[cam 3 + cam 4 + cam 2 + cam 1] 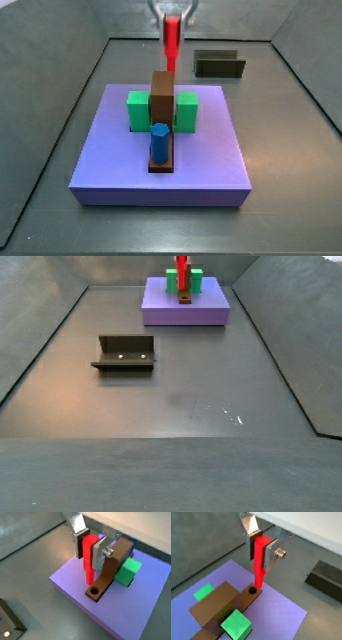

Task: Pick up the red object. Move up. Move to above the board. Insert the red object.
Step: Insert the red object.

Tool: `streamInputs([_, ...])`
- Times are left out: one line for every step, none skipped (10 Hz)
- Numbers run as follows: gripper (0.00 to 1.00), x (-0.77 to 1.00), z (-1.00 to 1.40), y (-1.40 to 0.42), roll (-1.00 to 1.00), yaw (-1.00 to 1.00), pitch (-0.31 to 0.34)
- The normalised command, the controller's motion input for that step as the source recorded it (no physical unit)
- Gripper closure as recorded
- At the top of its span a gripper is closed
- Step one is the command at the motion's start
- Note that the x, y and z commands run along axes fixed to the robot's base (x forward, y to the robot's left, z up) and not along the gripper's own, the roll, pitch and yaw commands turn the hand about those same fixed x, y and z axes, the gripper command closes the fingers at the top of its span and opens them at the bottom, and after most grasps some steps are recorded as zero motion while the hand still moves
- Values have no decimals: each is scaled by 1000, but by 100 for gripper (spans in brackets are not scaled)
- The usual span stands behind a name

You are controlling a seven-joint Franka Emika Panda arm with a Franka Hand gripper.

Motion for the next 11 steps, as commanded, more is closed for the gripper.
streamInputs([100, -89, -251, 0, 4, 0, -67])
streamInputs([100, -174, -160, 3, 0, 0, -63])
streamInputs([100, -226, -151, 11, 0, 0, -43])
streamInputs([100, -166, -140, 0, 0, 0, -41])
streamInputs([100, -106, -111, 0, 0, 0, -33])
streamInputs([100, 0, -91, -40, -14, 0, -30])
streamInputs([100, 183, -194, -54, 0, 0, 0])
streamInputs([100, 323, -306, 0, 0, 0, 0])
streamInputs([100, 263, -271, -14, 0, 0, 0])
streamInputs([100, 134, -283, 0, 16, 0, 0])
streamInputs([100, 0, -357, 0, 99, 0, 0])
